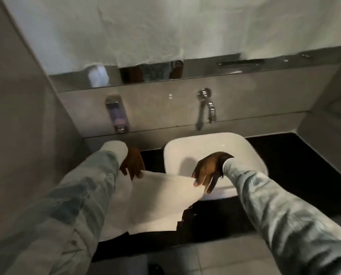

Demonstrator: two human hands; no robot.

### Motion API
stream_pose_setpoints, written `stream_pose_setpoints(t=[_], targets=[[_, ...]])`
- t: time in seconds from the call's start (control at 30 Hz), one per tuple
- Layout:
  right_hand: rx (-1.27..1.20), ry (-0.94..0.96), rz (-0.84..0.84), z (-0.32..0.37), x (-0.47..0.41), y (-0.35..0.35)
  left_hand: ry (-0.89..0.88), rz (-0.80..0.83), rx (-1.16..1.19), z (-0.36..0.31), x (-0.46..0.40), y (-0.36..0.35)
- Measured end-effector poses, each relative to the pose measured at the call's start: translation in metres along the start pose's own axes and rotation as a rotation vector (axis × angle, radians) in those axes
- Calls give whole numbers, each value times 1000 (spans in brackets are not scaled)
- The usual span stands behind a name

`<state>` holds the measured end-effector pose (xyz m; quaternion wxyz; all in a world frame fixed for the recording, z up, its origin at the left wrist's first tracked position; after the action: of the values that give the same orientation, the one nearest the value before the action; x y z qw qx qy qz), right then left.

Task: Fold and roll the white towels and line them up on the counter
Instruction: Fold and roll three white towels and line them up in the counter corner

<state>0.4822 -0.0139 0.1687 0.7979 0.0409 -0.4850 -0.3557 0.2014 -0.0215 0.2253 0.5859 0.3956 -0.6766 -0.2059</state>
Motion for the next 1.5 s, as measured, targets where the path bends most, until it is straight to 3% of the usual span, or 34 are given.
stream_pose_setpoints(t=[0.03,0.13,0.27,0.57,0.63,0.73,0.93,1.17,1.27,1.37,1.43,1.5], targets=[[-2,-32,-32,-30,21,12,-36,27,1,-33,8,-10],[0,-109,-133,-106,74,43,-172,-163,-145,-120,17,-38],[-101,-257,-293,-206,125,81,-338,52,-131,-224,-2,-85],[-183,-469,-526,-369,184,179,-665,4,-67,-435,-83,-156],[-219,-461,-606,-397,169,209,-752,-82,-57,-472,-120,-162],[-87,-351,-737,-429,139,252,-833,-205,-45,-521,-173,-165],[101,-283,-946,-483,59,312,-775,-261,104,-579,-271,-169],[123,-280,-1006,-552,-44,352,-829,-342,201,-597,-378,-181],[345,-217,-1059,-548,-74,355,-892,-395,150,-601,-400,-185],[540,-2,-1097,-555,-84,348,-970,-387,-76,-598,-412,-192],[552,57,-1058,-563,-87,344,-1108,-429,-296,-588,-417,-200],[528,37,-1014,-569,-87,343,-1121,-355,-256,-582,-419,-199]])
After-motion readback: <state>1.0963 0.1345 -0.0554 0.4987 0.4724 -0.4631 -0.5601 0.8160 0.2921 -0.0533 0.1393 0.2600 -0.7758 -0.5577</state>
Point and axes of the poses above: each hand's wrist, its own x-axis away from the middle knuckle, its own y-axis out of the back of the hand, z = x × y, the point moved 2 cm from there along -x, towards the middle knuckle, and after that the axes turned 15 degrees about -z, right-handed, at the moved point
